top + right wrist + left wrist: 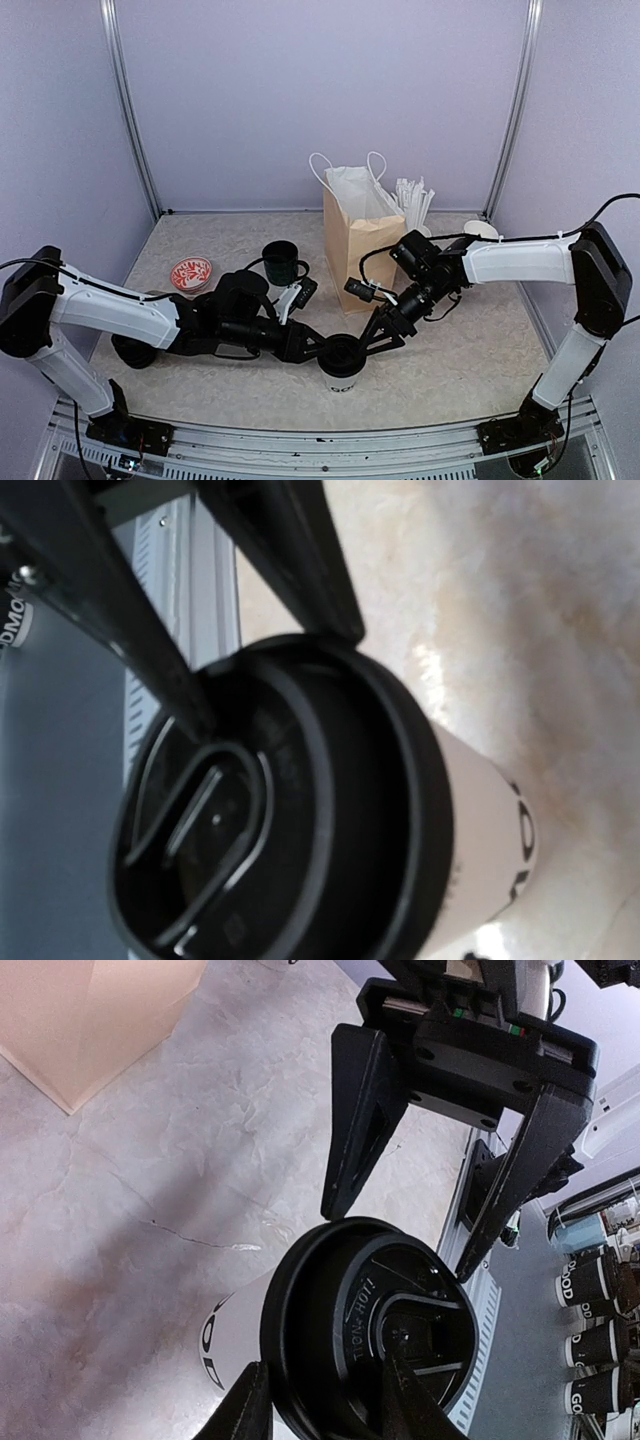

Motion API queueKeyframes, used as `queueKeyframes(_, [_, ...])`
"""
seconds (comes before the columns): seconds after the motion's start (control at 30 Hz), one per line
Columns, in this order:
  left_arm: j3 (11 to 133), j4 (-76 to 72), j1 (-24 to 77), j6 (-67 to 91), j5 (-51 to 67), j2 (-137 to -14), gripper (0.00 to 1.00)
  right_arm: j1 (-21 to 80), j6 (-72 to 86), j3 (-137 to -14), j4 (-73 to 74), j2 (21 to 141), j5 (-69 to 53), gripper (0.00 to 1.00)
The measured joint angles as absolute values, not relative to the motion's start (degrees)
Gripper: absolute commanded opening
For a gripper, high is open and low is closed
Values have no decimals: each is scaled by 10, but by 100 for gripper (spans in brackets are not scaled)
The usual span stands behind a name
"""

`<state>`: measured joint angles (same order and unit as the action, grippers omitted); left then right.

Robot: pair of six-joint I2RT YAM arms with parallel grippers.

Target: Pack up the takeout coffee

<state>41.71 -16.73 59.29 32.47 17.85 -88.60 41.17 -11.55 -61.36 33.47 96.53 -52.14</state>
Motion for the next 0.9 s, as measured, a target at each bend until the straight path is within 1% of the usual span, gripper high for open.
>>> queueKeyframes(0.2, [417,-182,592,320,176,-894,38,412,-113,-613,336,965,-523,57])
queueKeyframes(0.37, [417,-186,592,314,175,-896,41,412,-113,-614,339,965,-526,52])
queueKeyframes(0.67, [432,-187,591,303,172,-910,41,412,-113,-621,345,970,-530,45])
queueKeyframes(0.8, [434,-186,590,301,171,-912,41,412,-110,-621,345,971,-530,45])
queueKeyframes(0.9, [437,-187,589,298,171,-916,41,412,-109,-622,345,978,-539,53])
